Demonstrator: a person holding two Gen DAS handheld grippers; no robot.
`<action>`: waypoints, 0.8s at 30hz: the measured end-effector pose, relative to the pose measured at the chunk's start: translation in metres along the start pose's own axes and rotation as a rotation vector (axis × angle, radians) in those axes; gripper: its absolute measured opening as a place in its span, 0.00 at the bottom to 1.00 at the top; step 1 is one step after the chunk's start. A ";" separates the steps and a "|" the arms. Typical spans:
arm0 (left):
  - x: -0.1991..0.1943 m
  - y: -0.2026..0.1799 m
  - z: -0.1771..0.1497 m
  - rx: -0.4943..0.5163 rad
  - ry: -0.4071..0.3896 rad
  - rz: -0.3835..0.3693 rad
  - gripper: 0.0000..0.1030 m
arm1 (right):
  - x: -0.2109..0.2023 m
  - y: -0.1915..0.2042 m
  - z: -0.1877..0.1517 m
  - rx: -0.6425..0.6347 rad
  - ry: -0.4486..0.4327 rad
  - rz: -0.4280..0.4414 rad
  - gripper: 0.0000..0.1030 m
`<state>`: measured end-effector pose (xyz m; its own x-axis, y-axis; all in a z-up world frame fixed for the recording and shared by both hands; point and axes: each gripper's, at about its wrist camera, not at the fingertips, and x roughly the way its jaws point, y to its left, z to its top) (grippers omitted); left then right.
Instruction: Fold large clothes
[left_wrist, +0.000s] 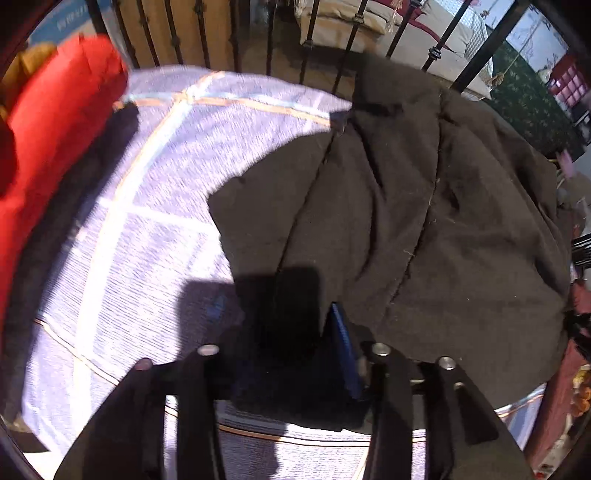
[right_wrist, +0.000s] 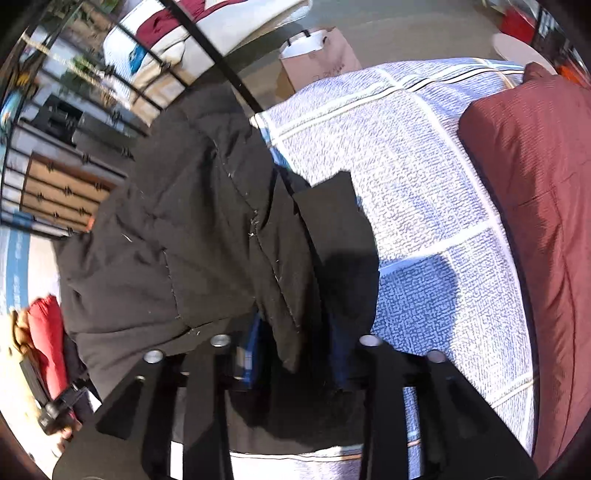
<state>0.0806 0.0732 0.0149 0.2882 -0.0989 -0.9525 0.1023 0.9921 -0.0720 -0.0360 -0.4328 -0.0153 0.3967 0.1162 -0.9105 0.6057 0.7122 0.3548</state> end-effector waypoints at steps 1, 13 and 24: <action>-0.009 -0.001 0.002 0.013 -0.031 0.013 0.56 | -0.010 0.001 0.003 0.000 -0.017 -0.021 0.55; -0.034 -0.091 0.020 0.203 -0.171 -0.075 0.70 | -0.025 0.112 -0.013 -0.537 -0.099 -0.014 0.55; 0.045 -0.133 0.088 0.206 -0.011 -0.018 0.87 | 0.071 0.189 0.030 -0.562 0.147 0.054 0.55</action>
<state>0.1632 -0.0704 0.0080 0.2947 -0.1184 -0.9482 0.2993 0.9538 -0.0260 0.1273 -0.3106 -0.0068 0.2929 0.2287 -0.9284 0.1125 0.9560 0.2710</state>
